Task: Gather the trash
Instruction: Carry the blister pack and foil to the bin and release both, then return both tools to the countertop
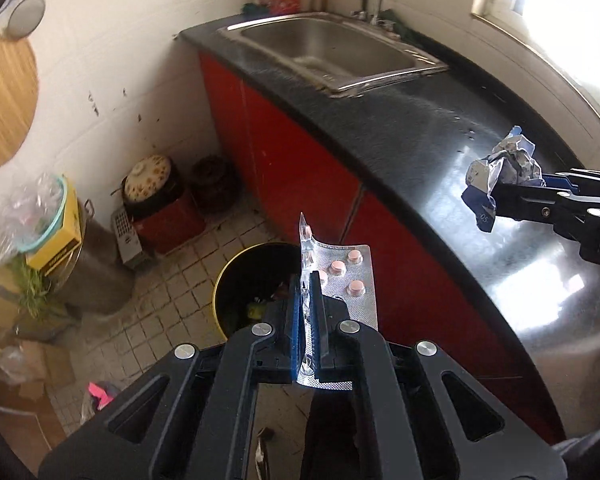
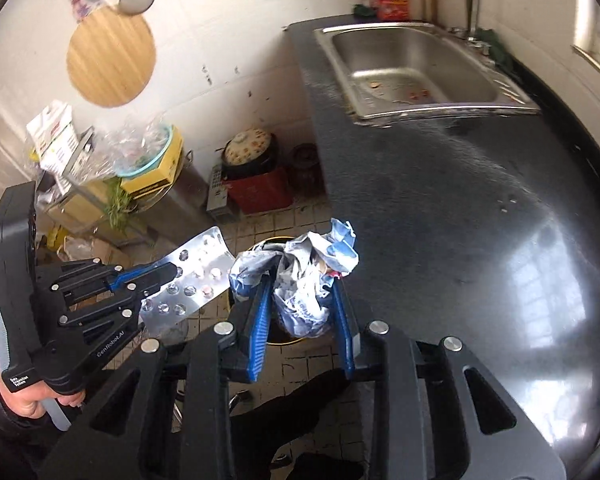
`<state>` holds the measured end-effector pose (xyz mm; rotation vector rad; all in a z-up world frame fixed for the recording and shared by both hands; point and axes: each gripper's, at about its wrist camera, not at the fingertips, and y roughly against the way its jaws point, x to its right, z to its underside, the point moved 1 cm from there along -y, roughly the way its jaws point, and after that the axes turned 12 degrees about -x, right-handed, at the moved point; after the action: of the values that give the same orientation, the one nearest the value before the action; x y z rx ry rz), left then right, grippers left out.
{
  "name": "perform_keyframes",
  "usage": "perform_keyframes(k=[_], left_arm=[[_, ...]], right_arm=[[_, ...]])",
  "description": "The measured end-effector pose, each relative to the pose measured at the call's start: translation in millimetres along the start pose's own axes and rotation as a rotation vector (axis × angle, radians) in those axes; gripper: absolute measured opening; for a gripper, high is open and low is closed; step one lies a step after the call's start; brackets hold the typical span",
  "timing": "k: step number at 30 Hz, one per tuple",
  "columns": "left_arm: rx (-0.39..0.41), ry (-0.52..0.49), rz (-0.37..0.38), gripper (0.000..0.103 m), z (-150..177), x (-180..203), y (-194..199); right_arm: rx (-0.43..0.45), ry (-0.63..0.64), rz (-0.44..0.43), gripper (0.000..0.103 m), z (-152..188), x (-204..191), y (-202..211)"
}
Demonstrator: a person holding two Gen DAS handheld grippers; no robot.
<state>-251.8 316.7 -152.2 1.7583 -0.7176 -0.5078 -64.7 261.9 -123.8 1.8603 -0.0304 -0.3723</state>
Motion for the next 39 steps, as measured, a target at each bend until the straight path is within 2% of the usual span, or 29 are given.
perform_keyframes(k=[5, 10, 16, 17, 18, 20, 21, 22, 24, 25, 31, 35, 39], left_arm=[[-0.051, 0.103, 0.02, 0.004, 5, -41, -48], [-0.089, 0.122, 0.031, 0.004, 1, -59, -89], [-0.114, 0.156, 0.063, 0.004, -3, -78, -120], [-0.114, 0.161, 0.058, 0.004, -4, -79, -123], [-0.128, 0.161, 0.062, 0.004, -5, -80, -129], [-0.145, 0.165, 0.072, 0.005, -5, -81, -134], [-0.153, 0.163, 0.082, 0.005, -5, -81, -136], [-0.158, 0.16, 0.077, 0.01, -4, -81, -137], [-0.158, 0.16, 0.068, 0.047, -2, -80, -138], [-0.14, 0.165, 0.063, 0.069, -2, -81, -137], [-0.111, 0.141, 0.052, 0.075, -7, -74, -120], [-0.077, 0.08, 0.022, 0.087, -19, -54, -93], [-0.022, -0.058, 0.026, 0.093, -35, -7, -54]], right_arm=[[-0.096, 0.078, -0.032, 0.029, -40, -36, -63], [-0.157, 0.126, -0.022, 0.029, -63, -56, -112], [-0.218, 0.147, 0.002, 0.031, -84, -64, -156], [-0.223, 0.148, -0.001, 0.035, -85, -63, -159], [-0.239, 0.144, -0.006, 0.049, -87, -63, -164], [-0.24, 0.136, -0.021, 0.067, -89, -59, -165], [-0.232, 0.138, -0.021, 0.068, -90, -58, -164], [-0.23, 0.14, -0.018, 0.069, -91, -57, -165], [-0.234, 0.141, -0.019, 0.07, -93, -55, -165], [-0.23, 0.138, -0.021, 0.07, -93, -53, -163], [-0.188, 0.11, -0.026, 0.075, -85, -41, -133], [-0.116, 0.056, -0.021, 0.085, -73, -27, -85], [-0.009, -0.032, 0.016, 0.09, -45, 4, -18]])
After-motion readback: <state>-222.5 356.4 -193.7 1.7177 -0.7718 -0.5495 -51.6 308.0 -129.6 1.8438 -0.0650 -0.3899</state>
